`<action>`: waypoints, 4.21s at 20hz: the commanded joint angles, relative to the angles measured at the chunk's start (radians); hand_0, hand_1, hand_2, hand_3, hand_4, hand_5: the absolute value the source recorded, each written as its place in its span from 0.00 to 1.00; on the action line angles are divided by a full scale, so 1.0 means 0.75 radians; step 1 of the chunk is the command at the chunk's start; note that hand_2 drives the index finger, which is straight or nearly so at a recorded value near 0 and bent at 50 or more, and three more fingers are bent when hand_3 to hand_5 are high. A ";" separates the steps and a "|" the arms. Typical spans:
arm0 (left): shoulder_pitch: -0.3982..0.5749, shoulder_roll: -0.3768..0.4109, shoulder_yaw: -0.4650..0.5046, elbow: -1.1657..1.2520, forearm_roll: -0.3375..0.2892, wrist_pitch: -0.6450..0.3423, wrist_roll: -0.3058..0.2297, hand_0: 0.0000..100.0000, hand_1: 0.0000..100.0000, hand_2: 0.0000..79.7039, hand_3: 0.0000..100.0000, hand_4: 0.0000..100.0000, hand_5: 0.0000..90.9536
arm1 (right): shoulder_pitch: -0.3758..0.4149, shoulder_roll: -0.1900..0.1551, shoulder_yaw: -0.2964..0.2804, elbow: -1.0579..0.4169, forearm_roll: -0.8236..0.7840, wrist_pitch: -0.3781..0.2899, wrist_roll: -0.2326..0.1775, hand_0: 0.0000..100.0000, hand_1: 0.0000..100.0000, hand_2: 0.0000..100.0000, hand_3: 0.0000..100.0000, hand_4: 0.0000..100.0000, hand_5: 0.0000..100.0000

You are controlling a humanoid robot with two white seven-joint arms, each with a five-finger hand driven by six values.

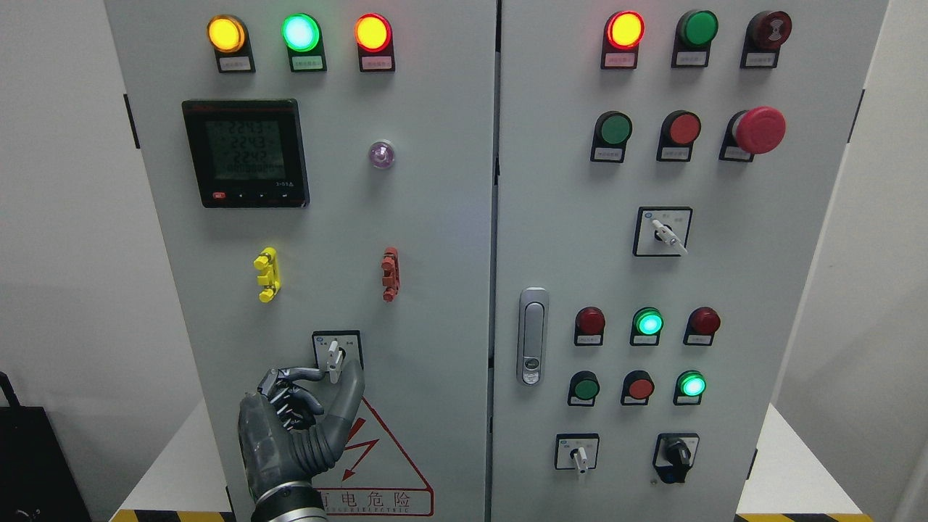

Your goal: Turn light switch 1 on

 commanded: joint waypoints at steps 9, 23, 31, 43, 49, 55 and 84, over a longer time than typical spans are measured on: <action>-0.033 -0.007 0.001 0.026 0.002 0.015 -0.002 0.00 0.63 0.71 0.95 0.96 0.95 | 0.000 0.000 0.001 0.000 0.000 -0.001 0.000 0.00 0.00 0.00 0.00 0.00 0.00; -0.033 -0.007 0.003 0.024 0.010 0.058 -0.004 0.00 0.59 0.72 0.97 0.97 0.95 | 0.000 0.000 -0.001 0.000 0.000 -0.001 0.002 0.00 0.00 0.00 0.00 0.00 0.00; -0.043 -0.009 0.003 0.022 0.030 0.066 -0.004 0.00 0.58 0.73 0.97 0.97 0.95 | 0.000 0.000 0.001 0.000 0.000 -0.001 0.000 0.00 0.00 0.00 0.00 0.00 0.00; -0.043 -0.009 0.003 0.026 0.028 0.076 -0.004 0.07 0.51 0.73 0.98 0.97 0.95 | 0.000 0.000 0.001 0.000 0.000 -0.001 0.000 0.00 0.00 0.00 0.00 0.00 0.00; -0.046 -0.009 0.003 0.038 0.028 0.074 -0.006 0.13 0.48 0.74 0.98 0.98 0.95 | 0.000 0.000 -0.001 0.000 0.000 -0.001 0.000 0.00 0.00 0.00 0.00 0.00 0.00; -0.048 -0.009 0.003 0.042 0.028 0.076 -0.008 0.15 0.47 0.74 0.98 0.98 0.95 | 0.000 0.000 0.001 0.000 0.000 -0.001 0.000 0.00 0.00 0.00 0.00 0.00 0.00; -0.062 -0.009 0.001 0.051 0.022 0.074 -0.012 0.17 0.47 0.75 0.98 0.98 0.95 | 0.000 0.000 0.001 0.000 0.000 -0.001 0.002 0.00 0.00 0.00 0.00 0.00 0.00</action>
